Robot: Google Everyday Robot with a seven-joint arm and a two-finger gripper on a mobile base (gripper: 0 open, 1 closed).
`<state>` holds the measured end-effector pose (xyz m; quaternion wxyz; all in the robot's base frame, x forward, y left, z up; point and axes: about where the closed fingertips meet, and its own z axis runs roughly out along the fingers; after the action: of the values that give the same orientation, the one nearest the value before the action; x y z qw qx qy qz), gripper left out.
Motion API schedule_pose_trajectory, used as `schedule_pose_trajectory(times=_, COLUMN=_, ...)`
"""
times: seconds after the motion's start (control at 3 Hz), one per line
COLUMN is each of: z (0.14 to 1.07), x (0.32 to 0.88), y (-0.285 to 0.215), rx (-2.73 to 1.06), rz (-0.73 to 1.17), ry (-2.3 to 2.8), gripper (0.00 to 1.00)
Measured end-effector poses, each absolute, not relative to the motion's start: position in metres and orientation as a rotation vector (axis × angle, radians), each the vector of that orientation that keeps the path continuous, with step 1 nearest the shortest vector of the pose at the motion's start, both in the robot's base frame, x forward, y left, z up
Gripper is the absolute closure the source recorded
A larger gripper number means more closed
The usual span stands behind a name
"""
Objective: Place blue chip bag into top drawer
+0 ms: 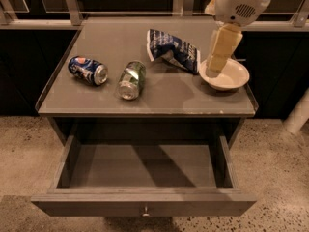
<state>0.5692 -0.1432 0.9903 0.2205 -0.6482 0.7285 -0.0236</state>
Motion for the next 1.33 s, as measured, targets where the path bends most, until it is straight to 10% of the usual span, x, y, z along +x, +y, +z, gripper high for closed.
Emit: schedule_pose_trajectory(times=1.33, z=0.963, x=0.713, y=-0.179, rx=-1.543, rz=0.048, ry=1.873, gripper=0.00)
